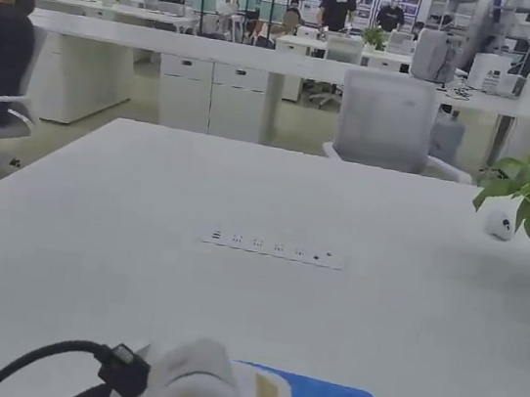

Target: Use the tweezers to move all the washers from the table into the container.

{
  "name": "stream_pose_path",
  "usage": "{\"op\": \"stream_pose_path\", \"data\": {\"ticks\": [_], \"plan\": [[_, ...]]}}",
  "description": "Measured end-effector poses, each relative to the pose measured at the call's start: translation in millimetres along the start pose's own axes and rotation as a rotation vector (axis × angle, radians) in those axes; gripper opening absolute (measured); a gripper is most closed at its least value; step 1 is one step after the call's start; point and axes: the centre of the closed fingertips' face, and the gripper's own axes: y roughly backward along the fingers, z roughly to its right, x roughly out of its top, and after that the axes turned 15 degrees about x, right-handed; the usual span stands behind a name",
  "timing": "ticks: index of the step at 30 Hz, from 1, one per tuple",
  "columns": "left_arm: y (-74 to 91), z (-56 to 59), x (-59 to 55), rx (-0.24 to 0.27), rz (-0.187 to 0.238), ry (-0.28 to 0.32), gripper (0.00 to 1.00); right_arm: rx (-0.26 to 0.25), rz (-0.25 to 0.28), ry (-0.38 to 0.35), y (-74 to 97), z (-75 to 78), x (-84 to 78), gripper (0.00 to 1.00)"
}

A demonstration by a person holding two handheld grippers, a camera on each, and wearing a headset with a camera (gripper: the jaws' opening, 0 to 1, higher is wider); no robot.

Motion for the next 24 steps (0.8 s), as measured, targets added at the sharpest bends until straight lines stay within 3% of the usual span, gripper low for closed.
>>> {"op": "stream_pose_path", "data": {"ticks": [6, 12, 14, 15, 17, 18, 24], "plan": [[-9.4, 5.4, -22.4, -0.016, -0.047, 0.015, 0.0, 0.0, -0.056, 0.0, -15.1, -1.4, -10.5, 0.05], [-14.9, 6.2, -44.3, -0.022, -0.101, 0.016, 0.0, -0.003, -0.005, -0.032, -25.8, 0.9, -9.5, 0.05], [-16.2, 6.0, -49.1, -0.026, -0.109, 0.028, 0.0, -0.003, 0.023, -0.046, -27.8, 1.7, -9.7, 0.06], [-17.1, 6.3, -51.5, -0.03, -0.115, 0.033, 0.0, -0.01, 0.054, -0.099, -27.9, 1.5, -10.7, 0.07], [-18.7, 6.0, -55.7, -0.028, -0.127, 0.028, 0.0, -0.05, 0.131, -0.15, -22.7, 4.7, -9.1, 0.13], [-19.0, 5.7, -56.7, -0.026, -0.131, 0.025, 0.0, -0.058, 0.142, -0.161, -21.1, 4.8, -9.8, 0.17], [-25.9, 4.4, -68.8, -0.024, -0.18, -0.023, 0.0, -0.18, 0.234, -0.277, 11.4, 0.4, -29.6, 0.29]]}}
